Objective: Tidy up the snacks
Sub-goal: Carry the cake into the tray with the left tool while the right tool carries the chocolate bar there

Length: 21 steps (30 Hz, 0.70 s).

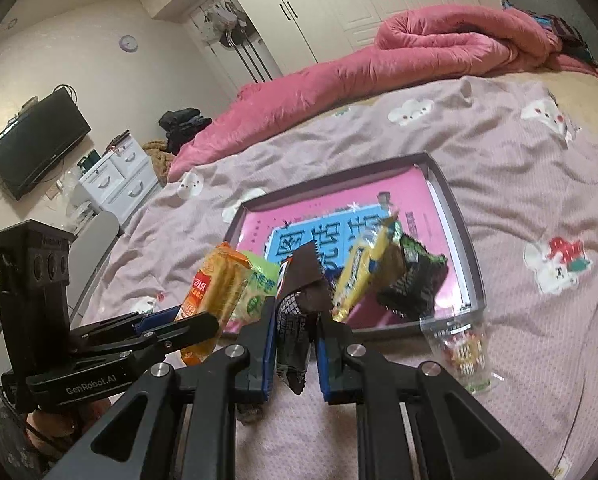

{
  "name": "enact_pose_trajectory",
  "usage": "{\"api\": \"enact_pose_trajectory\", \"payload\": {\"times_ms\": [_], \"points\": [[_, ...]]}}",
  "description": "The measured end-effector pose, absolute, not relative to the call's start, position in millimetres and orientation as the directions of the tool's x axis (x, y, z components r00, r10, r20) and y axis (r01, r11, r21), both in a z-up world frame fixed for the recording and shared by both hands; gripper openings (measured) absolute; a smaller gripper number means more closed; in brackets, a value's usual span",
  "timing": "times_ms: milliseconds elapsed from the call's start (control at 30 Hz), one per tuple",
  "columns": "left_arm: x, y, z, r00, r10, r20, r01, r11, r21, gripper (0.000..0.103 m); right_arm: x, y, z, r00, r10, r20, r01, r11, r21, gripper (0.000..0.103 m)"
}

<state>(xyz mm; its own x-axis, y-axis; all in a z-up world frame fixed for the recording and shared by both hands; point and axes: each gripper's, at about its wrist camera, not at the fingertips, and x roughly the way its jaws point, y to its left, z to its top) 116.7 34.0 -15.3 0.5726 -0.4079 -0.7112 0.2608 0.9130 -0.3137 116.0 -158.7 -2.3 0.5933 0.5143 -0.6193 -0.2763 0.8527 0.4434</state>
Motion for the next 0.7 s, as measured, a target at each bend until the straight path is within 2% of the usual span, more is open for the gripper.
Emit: {"api": "enact_pose_trajectory", "payload": {"times_ms": [700], "points": [[135.3, 53.3, -12.6, 0.613, -0.348, -0.709, 0.179, 0.935, -0.305, 0.035, 144.6, -149.1, 6.8, 0.609, 0.508, -0.609, -0.274, 0.855, 0.44, 0.017]]}}
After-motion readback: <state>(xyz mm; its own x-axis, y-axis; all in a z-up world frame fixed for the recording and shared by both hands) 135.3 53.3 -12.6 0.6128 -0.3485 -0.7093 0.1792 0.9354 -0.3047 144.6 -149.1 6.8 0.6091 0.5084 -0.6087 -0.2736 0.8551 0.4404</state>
